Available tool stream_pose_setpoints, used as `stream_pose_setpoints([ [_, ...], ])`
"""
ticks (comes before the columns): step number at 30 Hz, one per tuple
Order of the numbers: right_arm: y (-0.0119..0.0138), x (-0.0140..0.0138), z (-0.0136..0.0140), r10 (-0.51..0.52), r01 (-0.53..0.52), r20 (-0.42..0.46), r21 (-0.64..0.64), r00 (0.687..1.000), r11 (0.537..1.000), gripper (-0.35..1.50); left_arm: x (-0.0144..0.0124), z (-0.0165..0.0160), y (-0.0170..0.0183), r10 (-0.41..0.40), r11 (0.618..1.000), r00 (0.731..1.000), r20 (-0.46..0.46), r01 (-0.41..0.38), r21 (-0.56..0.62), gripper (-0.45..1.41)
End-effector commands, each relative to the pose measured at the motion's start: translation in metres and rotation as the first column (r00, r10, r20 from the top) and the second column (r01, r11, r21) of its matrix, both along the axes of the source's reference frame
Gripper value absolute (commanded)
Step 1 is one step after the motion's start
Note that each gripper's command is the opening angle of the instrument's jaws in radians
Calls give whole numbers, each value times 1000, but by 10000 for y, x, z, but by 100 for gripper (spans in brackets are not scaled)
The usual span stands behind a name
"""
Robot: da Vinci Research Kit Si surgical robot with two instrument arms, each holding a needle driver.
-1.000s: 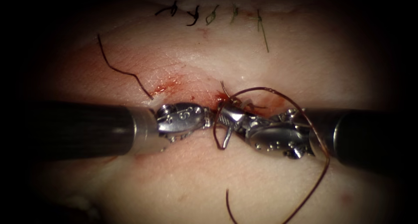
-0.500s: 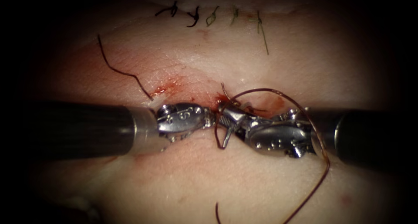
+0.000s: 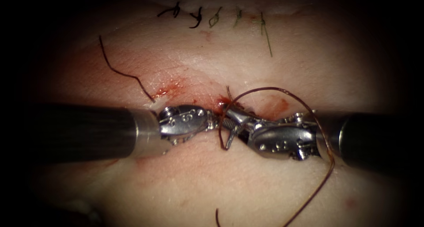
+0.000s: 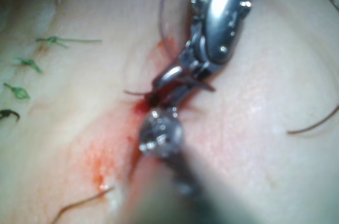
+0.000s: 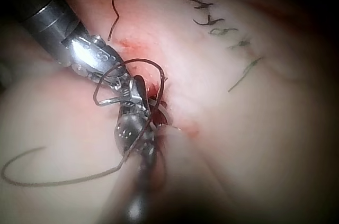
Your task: Wound Closure
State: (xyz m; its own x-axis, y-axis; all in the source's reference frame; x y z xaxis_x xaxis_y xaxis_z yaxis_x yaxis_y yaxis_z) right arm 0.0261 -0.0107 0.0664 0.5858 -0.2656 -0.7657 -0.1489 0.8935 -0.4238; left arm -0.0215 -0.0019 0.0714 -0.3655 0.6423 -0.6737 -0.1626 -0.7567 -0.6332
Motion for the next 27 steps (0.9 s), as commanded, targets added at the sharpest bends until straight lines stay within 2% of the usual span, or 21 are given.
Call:
stream_pose_setpoints([
  [1, -4, 6, 6, -1, 1, -2, 2, 1000, 1000, -35, -5, 6, -4, 1, 1000, 1000, 0, -1, 2, 3],
  [7, 2, 5, 1, 7, -6, -2, 7, 1000, 1000, -35, -5, 6, -5, 2, 1000, 1000, -2, -2, 2, 3],
  [17, 38, -4, -31, 30, -30, 1, -50, 1000, 998, -35, -11, 5, -12, 15, 1000, 1000, 0, -15, 7, 3],
  [22, 54, -8, -34, 25, -26, -18, -36, 1000, 999, -35, -13, 6, -13, 16, 1000, 1000, 0, -16, 7, 3],
  [27, 70, -15, -28, 60, -56, -66, 51, 996, 997, -35, -13, 8, -14, 19, 1000, 1000, -2, -19, 5, 3],
])
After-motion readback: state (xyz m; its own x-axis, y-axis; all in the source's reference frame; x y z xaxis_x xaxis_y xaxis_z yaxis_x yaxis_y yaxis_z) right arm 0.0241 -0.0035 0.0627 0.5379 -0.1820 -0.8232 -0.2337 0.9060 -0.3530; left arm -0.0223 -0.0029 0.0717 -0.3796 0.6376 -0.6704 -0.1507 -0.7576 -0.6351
